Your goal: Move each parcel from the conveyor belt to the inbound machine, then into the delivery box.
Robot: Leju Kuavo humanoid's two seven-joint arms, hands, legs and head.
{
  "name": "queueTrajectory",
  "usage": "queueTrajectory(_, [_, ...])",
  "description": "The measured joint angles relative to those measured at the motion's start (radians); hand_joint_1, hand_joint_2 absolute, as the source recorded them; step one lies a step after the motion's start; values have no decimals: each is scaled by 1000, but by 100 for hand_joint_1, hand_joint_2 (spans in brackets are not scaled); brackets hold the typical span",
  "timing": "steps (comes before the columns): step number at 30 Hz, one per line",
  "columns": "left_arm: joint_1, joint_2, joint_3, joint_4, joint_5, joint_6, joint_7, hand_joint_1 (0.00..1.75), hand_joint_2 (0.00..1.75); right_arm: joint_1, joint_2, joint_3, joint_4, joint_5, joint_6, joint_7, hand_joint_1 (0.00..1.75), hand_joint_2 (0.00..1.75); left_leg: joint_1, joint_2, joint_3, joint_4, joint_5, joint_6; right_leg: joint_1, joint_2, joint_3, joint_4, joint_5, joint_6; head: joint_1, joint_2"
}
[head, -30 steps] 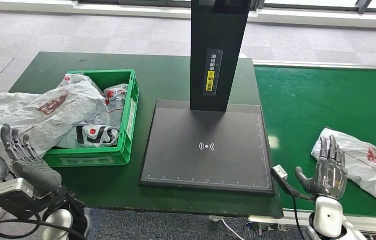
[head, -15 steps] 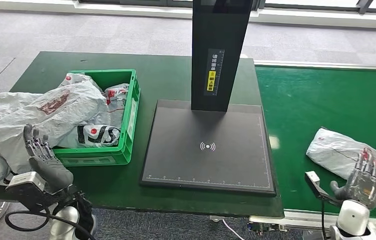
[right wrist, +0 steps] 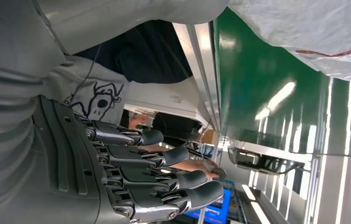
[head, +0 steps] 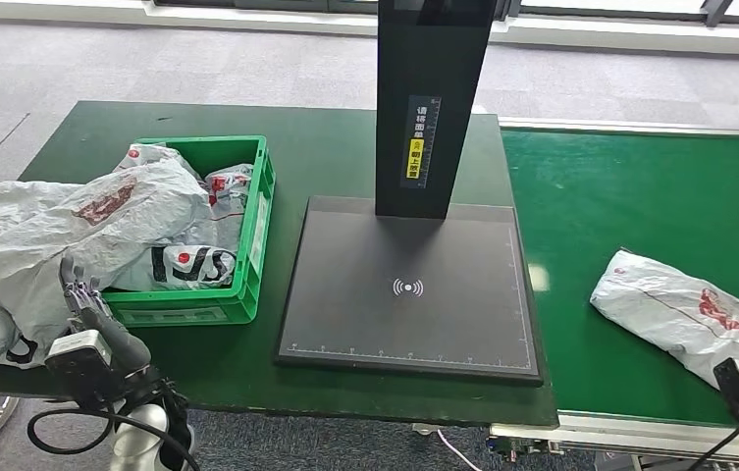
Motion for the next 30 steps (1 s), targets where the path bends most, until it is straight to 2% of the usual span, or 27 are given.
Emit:
queueTrajectory(6, [-2,0,0,12,-2,2,0,0,0,-12,24,-60,12,21,-4,5,0,175,0,0,0,0,0,0,0,0,0,0,0,0,0,0])
queueTrajectory(9, [-2,0,1,17,-5,5,0,0,0,-38,39,-78,20,21,-3,-27,0,175,0,1,0,0,0,0,0,1,0,0,0,0,0,0])
queueTrajectory(11, [-2,1,2,19,-8,5,0,0,0,-73,55,-101,27,-32,7,-103,0,175,0,4,0,0,0,0,0,4,0,0,1,0,0,0])
queueTrajectory(13, [-5,0,3,22,-15,6,0,0,0,-121,73,-143,30,-161,56,-226,0,175,0,7,1,0,0,0,0,7,-1,0,2,0,0,0])
queueTrajectory(15, [-14,-2,3,31,-25,8,0,0,0,-178,91,-216,31,-331,149,-341,0,175,0,7,1,0,1,1,0,7,-1,0,2,1,0,0])
queueTrajectory(17, [-27,-8,3,46,-38,9,0,0,0,-233,104,-292,31,-461,243,-398,0,175,0,6,1,0,2,1,0,6,0,0,3,1,0,0])
queueTrajectory(22, [-47,-25,3,76,-75,11,0,0,0,-327,132,-396,39,-590,366,-423,0,175,0,6,1,0,3,1,0,6,0,0,4,1,0,0])
queueTrajectory(27, [-57,-30,6,95,-88,12,0,0,0,-342,149,-443,56,-641,389,-443,0,175,0,3,1,0,3,1,0,4,0,0,4,1,0,0])
queueTrajectory(30, [-66,-30,6,108,-88,12,0,0,0,-337,150,-453,65,-623,391,-418,0,175,0,3,1,0,2,1,0,4,-1,0,3,1,0,0])
